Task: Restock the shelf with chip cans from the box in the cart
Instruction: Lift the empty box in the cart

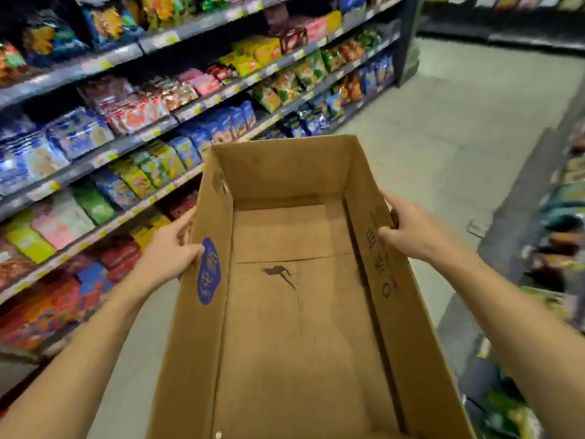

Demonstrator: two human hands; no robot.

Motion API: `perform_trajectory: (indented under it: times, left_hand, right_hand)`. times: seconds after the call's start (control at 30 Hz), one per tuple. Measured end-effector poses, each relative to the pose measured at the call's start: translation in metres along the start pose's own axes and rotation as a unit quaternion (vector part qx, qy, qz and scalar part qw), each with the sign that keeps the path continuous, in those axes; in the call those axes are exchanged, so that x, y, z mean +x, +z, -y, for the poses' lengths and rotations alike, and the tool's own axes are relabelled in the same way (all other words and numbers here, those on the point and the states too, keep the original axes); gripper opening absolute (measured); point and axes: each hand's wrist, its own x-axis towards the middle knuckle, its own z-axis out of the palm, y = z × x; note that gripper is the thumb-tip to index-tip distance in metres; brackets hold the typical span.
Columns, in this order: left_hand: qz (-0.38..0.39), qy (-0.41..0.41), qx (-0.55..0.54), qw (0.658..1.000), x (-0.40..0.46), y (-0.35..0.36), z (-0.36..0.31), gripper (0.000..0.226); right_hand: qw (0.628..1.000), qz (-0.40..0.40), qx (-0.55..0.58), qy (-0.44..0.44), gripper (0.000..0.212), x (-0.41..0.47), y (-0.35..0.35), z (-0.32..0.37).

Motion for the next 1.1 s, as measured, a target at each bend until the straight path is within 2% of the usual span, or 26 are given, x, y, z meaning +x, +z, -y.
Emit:
perform_trajectory:
  times: [0.13, 0.27, 0.63, 0.73, 0.87, 0.97, 1.1]
  left_hand:
    - [0.1, 0.088, 0.027, 0.991, 0.096, 0.08, -0.06, 0.088]
    - [0.14, 0.157, 0.046, 0.976, 0.186, 0.156, -0.137, 0.085]
    - [0.273, 0.277, 0.083, 0.918, 0.359, 0.334, -0.32, 0.085]
    - [0.267, 0.295, 0.088, 0.913, 0.398, 0.385, -0.368, 0.084]
    - [0.231, 0.286, 0.08, 0.926, 0.445, 0.452, -0.444, 0.078]
    - [0.211, 0.284, 0.057, 0.934, 0.48, 0.489, -0.505, 0.077]
    - [0.195, 0.28, 0.079, 0.937, 0.521, 0.529, -0.573, 0.076]
  right_hand:
    - [0.986, -0.051, -0.083, 0.134, 0.083, 0.018, -0.029, -0.079]
    - [0.961, -0.102, -0.124, 0.225, 0.083, 0.046, -0.064, -0.138]
    - [0.915, -0.128, -0.065, 0.378, 0.09, 0.116, -0.177, -0.276]
    - [0.909, -0.133, -0.074, 0.388, 0.09, 0.142, -0.207, -0.315]
    - [0.9, -0.15, -0.083, 0.4, 0.098, 0.196, -0.264, -0.393]
    - [0.907, -0.175, -0.081, 0.374, 0.098, 0.236, -0.326, -0.437]
    - [0.912, -0.158, -0.072, 0.371, 0.099, 0.275, -0.373, -0.489]
